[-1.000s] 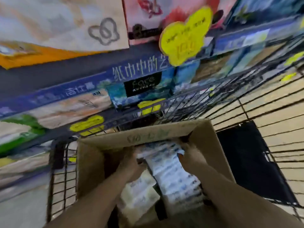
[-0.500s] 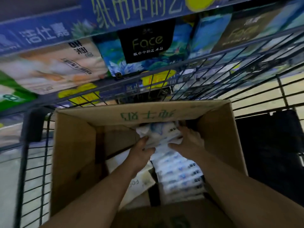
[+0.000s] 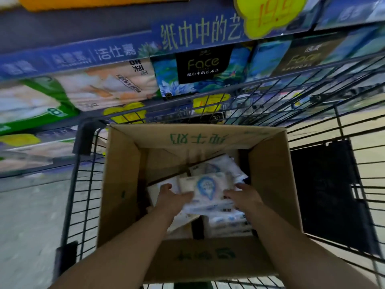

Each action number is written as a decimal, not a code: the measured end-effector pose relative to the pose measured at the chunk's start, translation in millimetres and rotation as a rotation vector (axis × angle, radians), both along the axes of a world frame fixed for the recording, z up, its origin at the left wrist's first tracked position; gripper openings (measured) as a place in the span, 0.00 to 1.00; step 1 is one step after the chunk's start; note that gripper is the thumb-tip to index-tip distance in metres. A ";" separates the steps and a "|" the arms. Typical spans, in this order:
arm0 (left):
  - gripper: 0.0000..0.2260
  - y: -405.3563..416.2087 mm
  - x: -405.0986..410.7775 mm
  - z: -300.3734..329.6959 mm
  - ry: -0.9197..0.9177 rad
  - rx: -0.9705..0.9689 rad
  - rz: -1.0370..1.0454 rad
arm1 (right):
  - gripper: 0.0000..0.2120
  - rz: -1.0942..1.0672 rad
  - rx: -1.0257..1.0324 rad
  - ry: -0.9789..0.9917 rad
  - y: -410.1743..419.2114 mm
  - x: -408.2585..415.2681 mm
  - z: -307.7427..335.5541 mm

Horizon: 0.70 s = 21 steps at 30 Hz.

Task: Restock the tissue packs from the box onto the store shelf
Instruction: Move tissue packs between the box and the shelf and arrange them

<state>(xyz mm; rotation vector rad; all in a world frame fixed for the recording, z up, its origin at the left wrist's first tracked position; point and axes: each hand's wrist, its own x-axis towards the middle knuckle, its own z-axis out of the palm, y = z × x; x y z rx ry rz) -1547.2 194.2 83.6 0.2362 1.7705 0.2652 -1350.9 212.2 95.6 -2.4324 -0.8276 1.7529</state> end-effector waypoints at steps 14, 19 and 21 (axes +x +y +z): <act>0.13 -57.9 -78.1 80.4 -0.252 0.100 -0.199 | 0.11 0.271 0.088 -0.209 -65.2 -84.2 86.0; 0.17 -78.8 -149.6 128.1 -0.290 0.461 -0.211 | 0.04 -0.072 0.251 0.001 -90.4 -164.9 161.1; 0.17 -79.8 -197.2 165.8 -0.303 0.579 -0.197 | 0.05 -0.125 0.362 0.103 -90.9 -206.6 197.9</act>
